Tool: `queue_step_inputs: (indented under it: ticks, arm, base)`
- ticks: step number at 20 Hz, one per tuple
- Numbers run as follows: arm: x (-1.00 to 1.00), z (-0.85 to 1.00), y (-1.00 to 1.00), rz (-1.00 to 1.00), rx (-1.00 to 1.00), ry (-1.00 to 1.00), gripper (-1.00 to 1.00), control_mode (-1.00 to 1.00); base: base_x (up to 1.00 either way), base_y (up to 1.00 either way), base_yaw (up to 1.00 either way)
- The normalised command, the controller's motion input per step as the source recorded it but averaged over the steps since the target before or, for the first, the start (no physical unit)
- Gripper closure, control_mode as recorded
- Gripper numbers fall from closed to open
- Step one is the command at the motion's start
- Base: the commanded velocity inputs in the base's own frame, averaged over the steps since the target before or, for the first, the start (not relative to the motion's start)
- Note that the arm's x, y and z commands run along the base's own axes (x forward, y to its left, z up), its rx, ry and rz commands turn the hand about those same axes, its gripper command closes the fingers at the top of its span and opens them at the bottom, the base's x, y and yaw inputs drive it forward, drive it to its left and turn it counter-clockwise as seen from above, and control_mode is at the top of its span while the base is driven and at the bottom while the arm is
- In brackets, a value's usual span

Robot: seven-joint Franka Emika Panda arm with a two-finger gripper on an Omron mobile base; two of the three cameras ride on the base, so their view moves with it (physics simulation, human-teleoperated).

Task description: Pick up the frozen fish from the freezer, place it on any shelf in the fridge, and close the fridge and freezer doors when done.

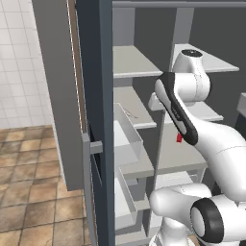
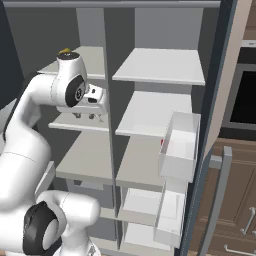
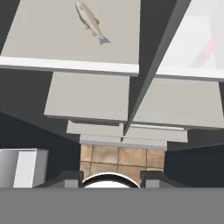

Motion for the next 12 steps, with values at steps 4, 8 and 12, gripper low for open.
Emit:
queue_step_inputs:
  ticks: [4,8,12]
  arm:
    - [-0.19,-0.03,0.07,0.02,0.00,0.01,-1.00,-1.00]
    - [-0.48,-0.30,0.25,0.01,0.01,0.01,-1.00,-1.00]
    - [-0.37,-0.32,0.33,0.00,0.02,-0.07,-1.00,-1.00]
  base:
    - [0.00,0.00,0.00]
    - [0.00,0.00,0.00]
    - [0.00,0.00,0.00]
